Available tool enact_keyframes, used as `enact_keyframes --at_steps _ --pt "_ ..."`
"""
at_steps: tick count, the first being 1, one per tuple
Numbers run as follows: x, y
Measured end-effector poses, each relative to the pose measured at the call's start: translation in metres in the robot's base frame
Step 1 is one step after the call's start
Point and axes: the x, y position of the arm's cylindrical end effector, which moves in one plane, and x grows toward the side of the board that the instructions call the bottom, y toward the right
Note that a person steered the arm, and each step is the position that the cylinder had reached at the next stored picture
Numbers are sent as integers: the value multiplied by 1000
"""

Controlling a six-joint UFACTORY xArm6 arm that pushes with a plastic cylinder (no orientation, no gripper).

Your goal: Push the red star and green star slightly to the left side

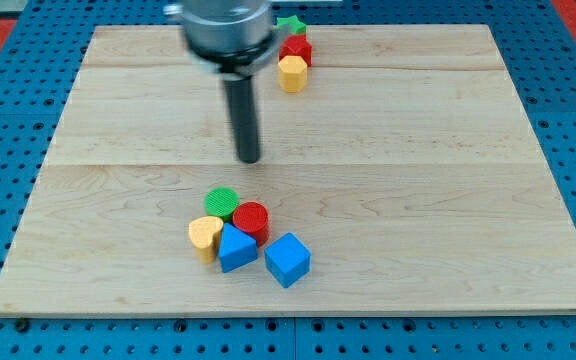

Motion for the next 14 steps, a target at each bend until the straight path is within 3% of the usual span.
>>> enact_keyframes --at_steps 3,4,6,7,8,10,12,14 --pt "-126 35" --pt "-142 35" --pt "-134 51" --pt "-164 140" --pt "-227 164" --pt "-230 153" --pt "-227 57" --pt "-141 15"
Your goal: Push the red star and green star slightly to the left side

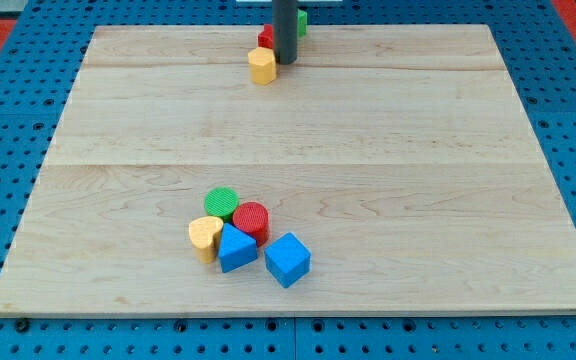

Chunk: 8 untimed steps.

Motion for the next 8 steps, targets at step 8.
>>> enact_keyframes --at_steps 8 --pt "11 -5"
